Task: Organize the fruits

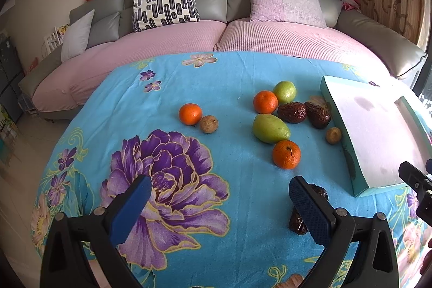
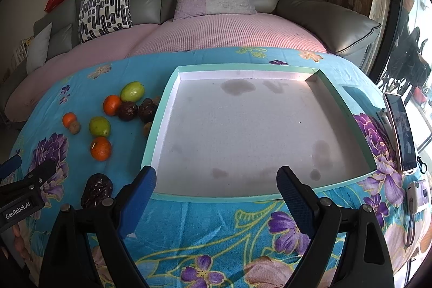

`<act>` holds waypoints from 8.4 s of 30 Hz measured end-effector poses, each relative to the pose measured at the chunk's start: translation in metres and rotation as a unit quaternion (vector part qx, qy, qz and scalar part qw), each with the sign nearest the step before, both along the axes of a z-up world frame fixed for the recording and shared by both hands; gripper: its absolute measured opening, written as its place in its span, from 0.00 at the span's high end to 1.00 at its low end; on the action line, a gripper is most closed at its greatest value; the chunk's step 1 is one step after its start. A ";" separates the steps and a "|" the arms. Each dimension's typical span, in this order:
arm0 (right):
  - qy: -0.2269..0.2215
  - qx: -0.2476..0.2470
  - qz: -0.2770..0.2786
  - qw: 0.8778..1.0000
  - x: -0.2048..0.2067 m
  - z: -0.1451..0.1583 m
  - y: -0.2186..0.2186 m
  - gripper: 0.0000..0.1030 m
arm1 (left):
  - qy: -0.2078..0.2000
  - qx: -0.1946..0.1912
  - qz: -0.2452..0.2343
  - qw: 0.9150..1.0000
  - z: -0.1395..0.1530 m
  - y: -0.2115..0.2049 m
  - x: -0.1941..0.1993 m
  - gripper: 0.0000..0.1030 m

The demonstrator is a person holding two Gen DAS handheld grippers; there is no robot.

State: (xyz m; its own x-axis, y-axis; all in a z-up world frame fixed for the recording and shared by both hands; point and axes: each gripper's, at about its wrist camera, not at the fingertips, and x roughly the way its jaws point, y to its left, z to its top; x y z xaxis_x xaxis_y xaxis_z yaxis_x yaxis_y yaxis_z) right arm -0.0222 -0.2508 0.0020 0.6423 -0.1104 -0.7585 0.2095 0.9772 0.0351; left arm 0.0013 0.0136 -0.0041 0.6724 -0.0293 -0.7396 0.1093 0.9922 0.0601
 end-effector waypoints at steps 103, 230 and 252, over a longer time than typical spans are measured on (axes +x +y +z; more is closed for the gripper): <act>-0.083 0.065 0.080 0.991 0.079 0.045 -0.009 0.69 | 0.064 -0.135 0.047 0.988 -0.026 0.038 0.126 0.83; 0.007 0.039 -0.108 0.993 0.053 -0.002 -0.140 0.60 | 0.087 -0.042 -0.281 0.955 0.003 -0.204 0.051 0.63; 0.025 0.039 -0.109 0.993 0.057 -0.013 -0.143 0.17 | 0.061 -0.014 -0.162 0.985 -0.004 -0.163 0.083 0.01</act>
